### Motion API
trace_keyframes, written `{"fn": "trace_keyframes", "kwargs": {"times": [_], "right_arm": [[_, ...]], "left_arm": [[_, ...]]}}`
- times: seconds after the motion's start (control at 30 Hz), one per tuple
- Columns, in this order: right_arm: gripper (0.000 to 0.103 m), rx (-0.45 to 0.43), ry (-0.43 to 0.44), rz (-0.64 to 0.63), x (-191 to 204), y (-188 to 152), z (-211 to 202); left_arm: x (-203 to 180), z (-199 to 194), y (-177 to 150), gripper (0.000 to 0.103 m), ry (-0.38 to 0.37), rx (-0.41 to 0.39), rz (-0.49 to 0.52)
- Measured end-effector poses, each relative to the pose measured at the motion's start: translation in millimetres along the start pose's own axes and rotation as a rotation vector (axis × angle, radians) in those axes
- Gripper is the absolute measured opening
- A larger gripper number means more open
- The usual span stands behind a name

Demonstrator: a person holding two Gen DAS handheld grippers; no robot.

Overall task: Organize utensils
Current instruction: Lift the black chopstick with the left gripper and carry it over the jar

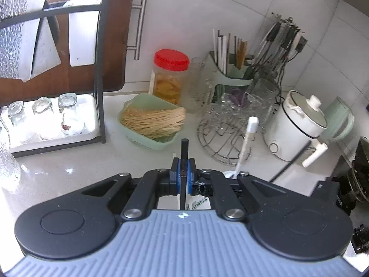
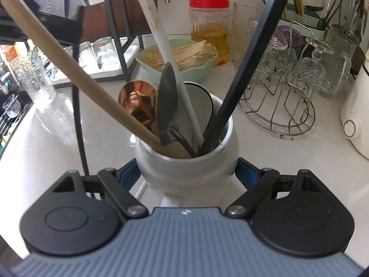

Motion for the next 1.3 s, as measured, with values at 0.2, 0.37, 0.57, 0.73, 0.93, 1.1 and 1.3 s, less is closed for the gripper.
{"fn": "trace_keyframes", "kwargs": {"times": [0.2,0.37,0.57,0.73,0.93,1.1,1.3], "right_arm": [[0.090,-0.015,-0.015,0.011,1.7,-0.5,-1.4],[0.090,-0.034,-0.021,0.008,2.4,-0.7,-1.4],[0.090,-0.048,-0.022,0.004,2.5,-0.8,-1.8],[0.090,-0.057,-0.022,-0.001,2.6,-2.2,-2.7],[0.090,-0.062,-0.032,0.003,3.3,-2.0,-2.0],[0.090,-0.064,-0.029,-0.006,3.8,-2.4,-2.8],[0.090,-0.066,-0.022,-0.014,3.7,-2.1,-2.4]], "left_arm": [[-12.9,-20.7,0.5,0.006,0.000,-0.018,0.019],[-13.8,-35.2,7.8,0.006,0.021,-0.051,0.018],[-26.2,-56.7,27.2,0.006,0.033,-0.094,0.051],[-42.5,-75.9,53.5,0.006,0.040,-0.141,0.079],[-72.3,-103.1,94.8,0.006,0.027,-0.221,0.150],[-101.5,-120.4,123.1,0.006,0.000,-0.280,0.207],[-138.7,-128.5,143.0,0.006,-0.033,-0.305,0.286]]}}
Point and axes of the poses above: each gripper's, at about its wrist camera, not at the fingertips, and z roughly the way its jaws point, x to its left, y to its top, the point moved 10 cm from there along z, roughly the way its jaws point, and after that the axes turned 13 degrees about -y, right-handed, at the moved point
